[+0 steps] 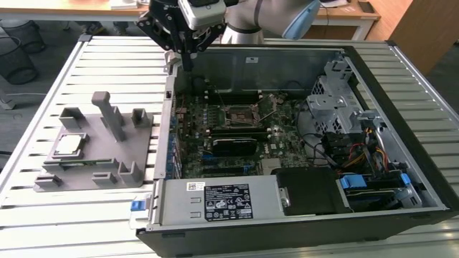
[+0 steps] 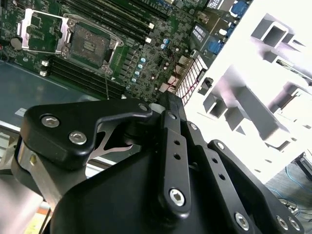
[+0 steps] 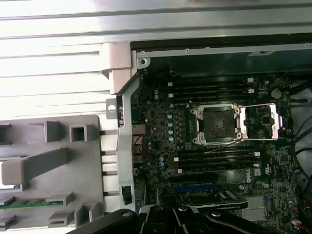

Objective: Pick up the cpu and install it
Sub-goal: 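Reach for the cpu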

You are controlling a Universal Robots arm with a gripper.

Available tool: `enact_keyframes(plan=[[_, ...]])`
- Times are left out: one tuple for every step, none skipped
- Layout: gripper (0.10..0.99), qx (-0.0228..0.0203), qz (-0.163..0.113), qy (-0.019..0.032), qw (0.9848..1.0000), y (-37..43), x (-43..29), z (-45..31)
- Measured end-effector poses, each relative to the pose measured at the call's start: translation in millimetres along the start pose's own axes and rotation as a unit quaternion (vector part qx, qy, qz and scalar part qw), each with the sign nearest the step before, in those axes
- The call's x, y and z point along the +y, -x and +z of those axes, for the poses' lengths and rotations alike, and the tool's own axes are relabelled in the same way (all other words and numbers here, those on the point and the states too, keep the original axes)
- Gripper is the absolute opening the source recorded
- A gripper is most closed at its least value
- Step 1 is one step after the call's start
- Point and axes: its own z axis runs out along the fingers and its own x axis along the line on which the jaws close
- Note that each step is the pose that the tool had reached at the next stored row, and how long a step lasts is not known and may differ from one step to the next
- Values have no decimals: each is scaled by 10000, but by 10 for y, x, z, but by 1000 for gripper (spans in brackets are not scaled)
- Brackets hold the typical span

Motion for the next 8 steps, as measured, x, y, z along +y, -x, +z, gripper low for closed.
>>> enact_keyframes(plan=[[106, 2, 0, 0, 10000, -5, 0, 1], [106, 4, 0, 0, 10000, -10, -1, 1], [106, 6, 1, 0, 10000, -16, -1, 2], [106, 9, 1, -1, 10000, -21, -2, 3], [106, 11, 1, -1, 10000, -26, -2, 4], [106, 13, 1, -1, 10000, -33, -3, 4], [106, 15, 1, -1, 10000, -39, -3, 6], [106, 16, 0, -1, 10000, -45, -4, 6]])
